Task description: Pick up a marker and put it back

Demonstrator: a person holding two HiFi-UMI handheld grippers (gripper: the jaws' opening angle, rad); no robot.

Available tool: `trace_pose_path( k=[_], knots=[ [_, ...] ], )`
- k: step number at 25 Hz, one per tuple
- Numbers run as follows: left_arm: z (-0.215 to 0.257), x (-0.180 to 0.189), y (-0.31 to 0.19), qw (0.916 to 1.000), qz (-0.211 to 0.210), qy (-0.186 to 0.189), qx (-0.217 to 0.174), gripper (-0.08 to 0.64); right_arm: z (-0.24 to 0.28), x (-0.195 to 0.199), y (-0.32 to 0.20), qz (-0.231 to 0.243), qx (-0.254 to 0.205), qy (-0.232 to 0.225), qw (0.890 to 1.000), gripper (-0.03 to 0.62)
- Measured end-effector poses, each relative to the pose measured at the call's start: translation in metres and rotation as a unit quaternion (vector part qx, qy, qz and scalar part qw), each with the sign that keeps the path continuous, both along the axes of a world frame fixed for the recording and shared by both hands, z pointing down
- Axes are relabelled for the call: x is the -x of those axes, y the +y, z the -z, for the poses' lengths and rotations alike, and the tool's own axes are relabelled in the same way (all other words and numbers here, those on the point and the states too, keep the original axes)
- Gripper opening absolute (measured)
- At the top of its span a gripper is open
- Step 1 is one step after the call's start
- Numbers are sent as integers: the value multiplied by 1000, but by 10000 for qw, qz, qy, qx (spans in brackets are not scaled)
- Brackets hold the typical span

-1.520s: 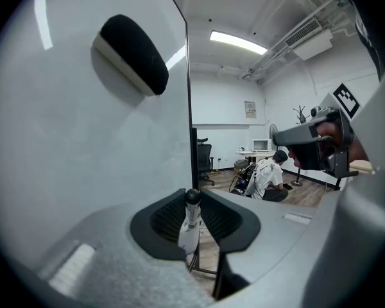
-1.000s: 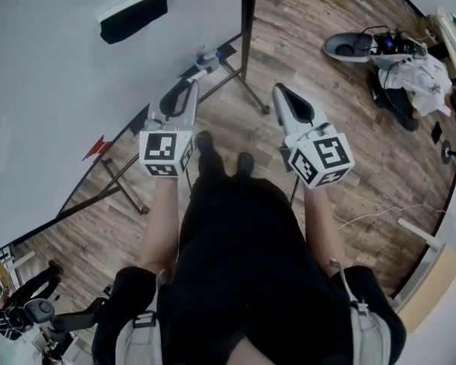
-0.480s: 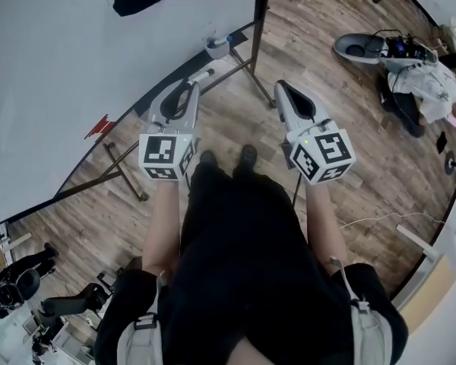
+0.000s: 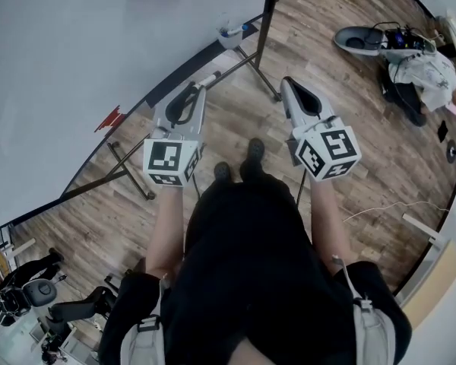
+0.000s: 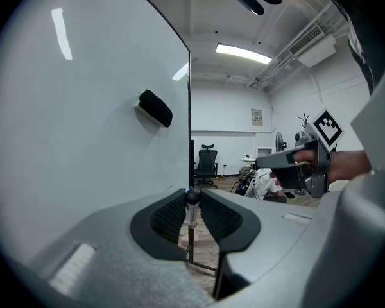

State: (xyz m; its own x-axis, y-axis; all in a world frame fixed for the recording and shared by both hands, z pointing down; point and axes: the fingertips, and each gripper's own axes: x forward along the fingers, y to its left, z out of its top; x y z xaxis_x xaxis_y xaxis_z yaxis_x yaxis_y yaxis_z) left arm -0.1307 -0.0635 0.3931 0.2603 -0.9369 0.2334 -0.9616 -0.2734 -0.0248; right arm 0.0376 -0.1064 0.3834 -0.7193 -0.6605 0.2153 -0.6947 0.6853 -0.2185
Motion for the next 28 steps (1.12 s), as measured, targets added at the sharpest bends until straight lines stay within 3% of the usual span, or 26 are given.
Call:
trace_pose_path(
  k=[8,19,28],
  knots=[
    [0,28,47,9992,-299,245,-62,80,2,28,60,-261,-40,234,9994,2],
    [-1,30,102,9949,-836,514,-210,80,-6,24,143,-818,-56,489,9954,2],
    [13,25,118,9921,-1131,451,-304,80,-1,12,170,-1236,-128,374,9915,2]
  ],
)
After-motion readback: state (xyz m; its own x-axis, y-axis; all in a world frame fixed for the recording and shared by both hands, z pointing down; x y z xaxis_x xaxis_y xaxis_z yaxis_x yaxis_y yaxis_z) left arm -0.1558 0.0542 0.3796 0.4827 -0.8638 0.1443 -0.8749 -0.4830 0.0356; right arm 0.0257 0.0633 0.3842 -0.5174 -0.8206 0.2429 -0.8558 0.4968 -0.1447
